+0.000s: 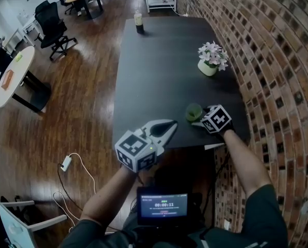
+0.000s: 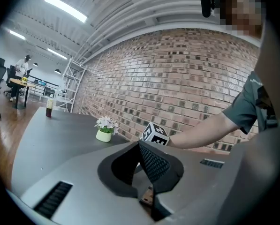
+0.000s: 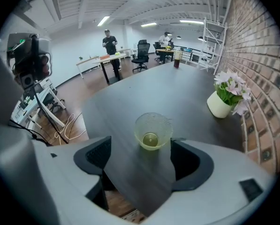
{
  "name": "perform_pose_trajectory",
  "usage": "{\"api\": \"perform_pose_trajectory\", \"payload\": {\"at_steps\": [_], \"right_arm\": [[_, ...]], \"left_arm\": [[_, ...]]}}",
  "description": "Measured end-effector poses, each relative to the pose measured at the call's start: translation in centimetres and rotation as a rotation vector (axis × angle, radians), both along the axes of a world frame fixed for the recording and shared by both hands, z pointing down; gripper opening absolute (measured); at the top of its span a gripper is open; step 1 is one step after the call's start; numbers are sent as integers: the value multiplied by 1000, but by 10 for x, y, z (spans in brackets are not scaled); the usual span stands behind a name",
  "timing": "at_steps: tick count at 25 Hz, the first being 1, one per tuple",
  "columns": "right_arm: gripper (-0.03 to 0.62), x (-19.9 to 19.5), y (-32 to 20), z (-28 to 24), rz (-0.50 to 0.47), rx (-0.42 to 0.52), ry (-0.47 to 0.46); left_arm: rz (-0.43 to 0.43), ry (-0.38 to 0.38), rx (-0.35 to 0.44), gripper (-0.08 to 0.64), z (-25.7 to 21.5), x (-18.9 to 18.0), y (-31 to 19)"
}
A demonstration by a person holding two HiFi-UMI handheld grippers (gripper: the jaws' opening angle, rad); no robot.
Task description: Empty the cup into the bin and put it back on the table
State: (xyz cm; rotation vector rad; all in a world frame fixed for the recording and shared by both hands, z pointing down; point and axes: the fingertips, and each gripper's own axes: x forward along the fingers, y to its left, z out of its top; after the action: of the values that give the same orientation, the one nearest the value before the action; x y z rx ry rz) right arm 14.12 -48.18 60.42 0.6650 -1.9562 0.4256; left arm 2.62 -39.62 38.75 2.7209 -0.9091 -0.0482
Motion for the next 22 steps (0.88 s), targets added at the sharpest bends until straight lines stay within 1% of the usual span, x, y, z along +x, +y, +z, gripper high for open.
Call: {"api": "perform_pose_trajectory", "payload": {"at_steps": [4,7,10,12,15,19,22], "right_arm": [[407,6,-12,17,51,17,-20],[407,5,-15,29,54,21,-52],[407,5,-21,38,80,46,-104],[407,1,-23,42,81,62,-140],[407,-1,-28,46,78,103,-158],[407,-6,-34,47,94,158,-239],[407,-8,-40,46,92,210,-279]], "left_arm": [[-6,0,-38,-6,16,3,-6],[-8,-7,-64,-6,32,3,-11],[-12,-8,-89,-6,46,3,-15],[-11,-21,-99,-6,55,5,-19],[-9,-26,-104,-6,63,10,-25],[-1,8,-102,-6,70,13,-28],[-9,-9,-119,-6,83,11,-31]]}}
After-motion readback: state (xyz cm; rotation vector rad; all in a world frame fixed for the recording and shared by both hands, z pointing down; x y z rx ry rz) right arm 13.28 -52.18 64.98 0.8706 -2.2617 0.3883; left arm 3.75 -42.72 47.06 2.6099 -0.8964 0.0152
